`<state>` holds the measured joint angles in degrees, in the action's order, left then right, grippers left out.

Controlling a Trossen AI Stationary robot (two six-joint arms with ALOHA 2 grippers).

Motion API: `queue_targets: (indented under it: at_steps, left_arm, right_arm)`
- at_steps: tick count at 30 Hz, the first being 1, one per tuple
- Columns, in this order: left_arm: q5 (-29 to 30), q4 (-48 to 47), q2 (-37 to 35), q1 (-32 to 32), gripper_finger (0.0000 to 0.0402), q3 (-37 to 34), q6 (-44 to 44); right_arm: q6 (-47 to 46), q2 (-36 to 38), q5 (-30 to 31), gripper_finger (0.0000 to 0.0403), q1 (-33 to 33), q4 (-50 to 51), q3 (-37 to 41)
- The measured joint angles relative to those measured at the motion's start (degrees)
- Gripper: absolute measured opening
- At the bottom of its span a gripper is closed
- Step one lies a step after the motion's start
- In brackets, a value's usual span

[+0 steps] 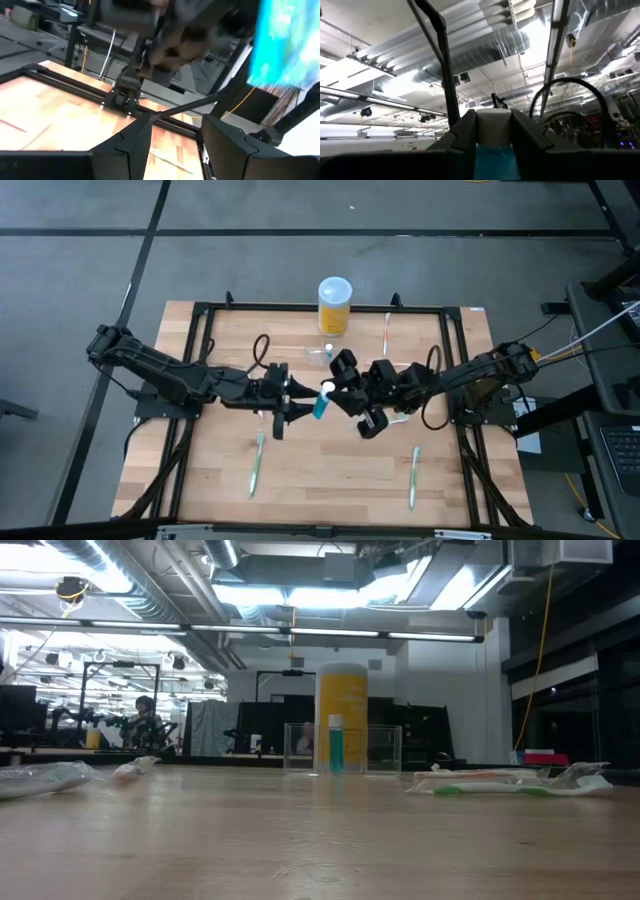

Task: Pick & Place toothbrushing station
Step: Put the blue mouthwash into the transparent organizer

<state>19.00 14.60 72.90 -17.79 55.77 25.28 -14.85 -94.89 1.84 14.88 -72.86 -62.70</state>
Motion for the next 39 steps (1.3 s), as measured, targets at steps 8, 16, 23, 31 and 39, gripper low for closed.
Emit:
queue_targets:
  at_steps: [8,16,23,31,39]
  left_arm:
    - [-1.2,5.36,0.0,0.71,0.0171,0.0,-1.57]
    - [-0.94,8.23,0.04,0.69,0.0171,0.0,-2.27]
    - [-0.93,9.23,0.04,0.69,0.0171,0.0,-2.51]
    - [-1.07,11.27,0.07,0.64,0.0171,-0.01,-3.14]
    - [-0.61,10.83,-0.63,-0.39,0.0171,-0.07,-3.34]
  right_arm:
    - [2.76,-0.02,-3.61,0.0094,-1.7,7.99,-5.27]
    - [3.83,-0.39,-4.41,0.0094,-2.26,9.91,-7.7]
    - [4.67,-0.54,-4.31,0.0094,-2.22,10.48,-7.71]
    - [4.83,-0.53,-4.23,0.0094,-2.22,11.14,-7.71]
    - [4.85,-0.48,-4.25,0.0094,-2.32,11.8,-7.75]
